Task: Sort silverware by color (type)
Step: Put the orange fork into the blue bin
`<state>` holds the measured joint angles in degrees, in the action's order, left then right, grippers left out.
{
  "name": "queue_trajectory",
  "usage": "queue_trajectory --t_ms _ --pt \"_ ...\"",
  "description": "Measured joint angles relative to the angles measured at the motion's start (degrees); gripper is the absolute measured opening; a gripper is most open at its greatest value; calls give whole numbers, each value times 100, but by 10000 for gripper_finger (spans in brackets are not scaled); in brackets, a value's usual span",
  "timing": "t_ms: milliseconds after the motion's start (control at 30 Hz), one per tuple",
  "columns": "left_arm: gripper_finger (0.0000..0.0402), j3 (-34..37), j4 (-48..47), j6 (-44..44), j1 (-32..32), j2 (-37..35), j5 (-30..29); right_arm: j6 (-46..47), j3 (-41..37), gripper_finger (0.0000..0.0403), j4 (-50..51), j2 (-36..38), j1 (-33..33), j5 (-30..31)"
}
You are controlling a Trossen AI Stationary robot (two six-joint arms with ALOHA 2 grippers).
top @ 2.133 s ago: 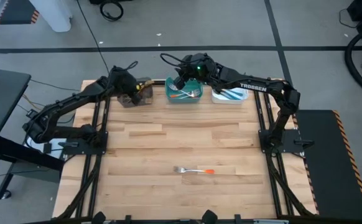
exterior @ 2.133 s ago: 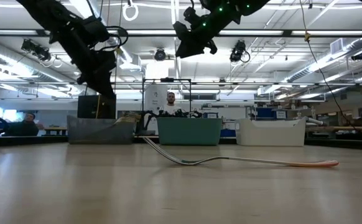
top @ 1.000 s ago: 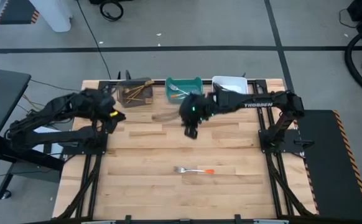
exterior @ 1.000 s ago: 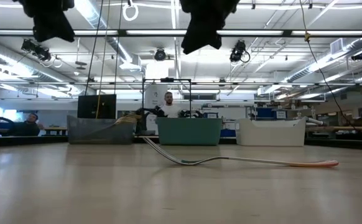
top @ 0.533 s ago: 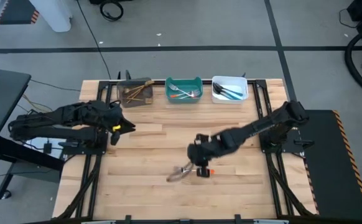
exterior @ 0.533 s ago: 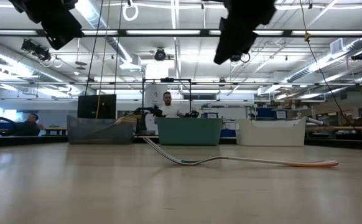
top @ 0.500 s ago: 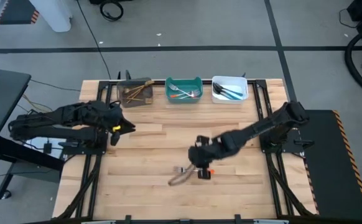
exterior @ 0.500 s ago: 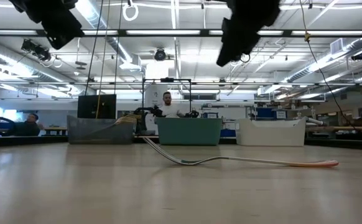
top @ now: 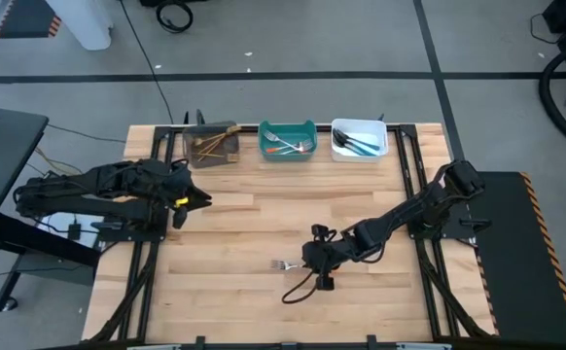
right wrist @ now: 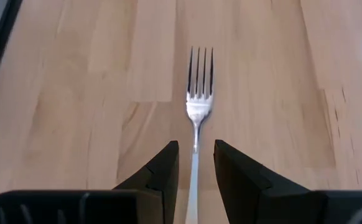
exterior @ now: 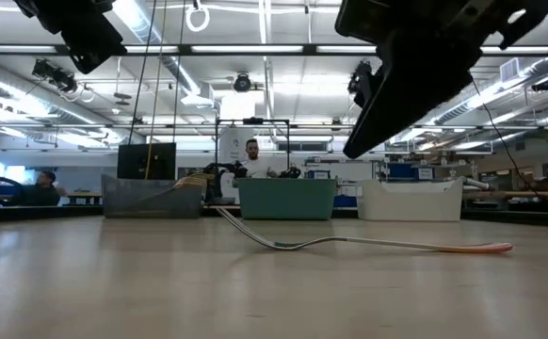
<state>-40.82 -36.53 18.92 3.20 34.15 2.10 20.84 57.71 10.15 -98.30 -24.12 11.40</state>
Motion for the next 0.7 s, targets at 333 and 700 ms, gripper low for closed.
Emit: queue_trajectory --t_ms 333,700 --pt "94 0 -13 0 2 2 -10 -337 -212 109 -454 -371 37 34" --pt "94 0 -72 -10 11 -2 -255 -401 441 109 -65 -1355 147 56"
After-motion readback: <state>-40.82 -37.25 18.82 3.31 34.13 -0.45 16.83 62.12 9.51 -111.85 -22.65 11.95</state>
